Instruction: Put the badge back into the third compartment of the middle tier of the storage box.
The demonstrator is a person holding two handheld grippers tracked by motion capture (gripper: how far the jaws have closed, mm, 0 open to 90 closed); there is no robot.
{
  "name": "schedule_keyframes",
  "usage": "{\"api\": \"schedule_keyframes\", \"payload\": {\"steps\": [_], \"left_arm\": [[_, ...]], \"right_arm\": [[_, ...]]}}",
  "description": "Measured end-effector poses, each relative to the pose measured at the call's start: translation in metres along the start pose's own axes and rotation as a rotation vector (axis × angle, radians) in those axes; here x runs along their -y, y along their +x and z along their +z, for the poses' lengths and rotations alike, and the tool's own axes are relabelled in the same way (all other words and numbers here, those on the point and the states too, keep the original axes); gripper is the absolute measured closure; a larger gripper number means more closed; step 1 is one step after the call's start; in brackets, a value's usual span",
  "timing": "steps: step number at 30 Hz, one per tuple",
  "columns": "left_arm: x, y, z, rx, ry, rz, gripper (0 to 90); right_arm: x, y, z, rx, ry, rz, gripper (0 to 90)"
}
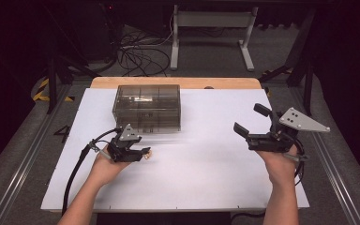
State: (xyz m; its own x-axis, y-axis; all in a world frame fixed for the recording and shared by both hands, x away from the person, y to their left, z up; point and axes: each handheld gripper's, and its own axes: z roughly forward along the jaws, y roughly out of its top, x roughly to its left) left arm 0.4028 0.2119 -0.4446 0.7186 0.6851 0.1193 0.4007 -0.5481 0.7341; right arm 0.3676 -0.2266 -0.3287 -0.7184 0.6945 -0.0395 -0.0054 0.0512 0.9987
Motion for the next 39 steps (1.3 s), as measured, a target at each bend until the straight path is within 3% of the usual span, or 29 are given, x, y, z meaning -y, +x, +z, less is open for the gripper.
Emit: {"api": "schedule_keyframes", "payload": {"steps": [13,20,25,34,39], "left_arm": [[0.004,0.000,0.018,-0.017,0.072,0.006,47.5],[0.004,-0.001,0.022,0.007,0.069,-0.015,49.6],[0.005,-0.003,0.026,0.055,0.081,-0.030,52.7],[0.005,-0.001,0.024,0.092,0.049,-0.081,70.5],[0.004,-0.002,0.021,0.098,0.036,-0.082,76.1]], "right_arm": [[0.000,0.000,0.001,-0.007,0.005,-0.005,3.1],[0.000,0.000,0.001,-0.010,0.006,-0.007,3.1],[0.000,0.000,0.001,-0.010,0.006,-0.007,3.1],[0.000,0.001,0.000,-0.006,0.001,-0.003,3.1],[0.000,0.001,0.000,-0.006,-0.001,-0.003,3.1]]}}
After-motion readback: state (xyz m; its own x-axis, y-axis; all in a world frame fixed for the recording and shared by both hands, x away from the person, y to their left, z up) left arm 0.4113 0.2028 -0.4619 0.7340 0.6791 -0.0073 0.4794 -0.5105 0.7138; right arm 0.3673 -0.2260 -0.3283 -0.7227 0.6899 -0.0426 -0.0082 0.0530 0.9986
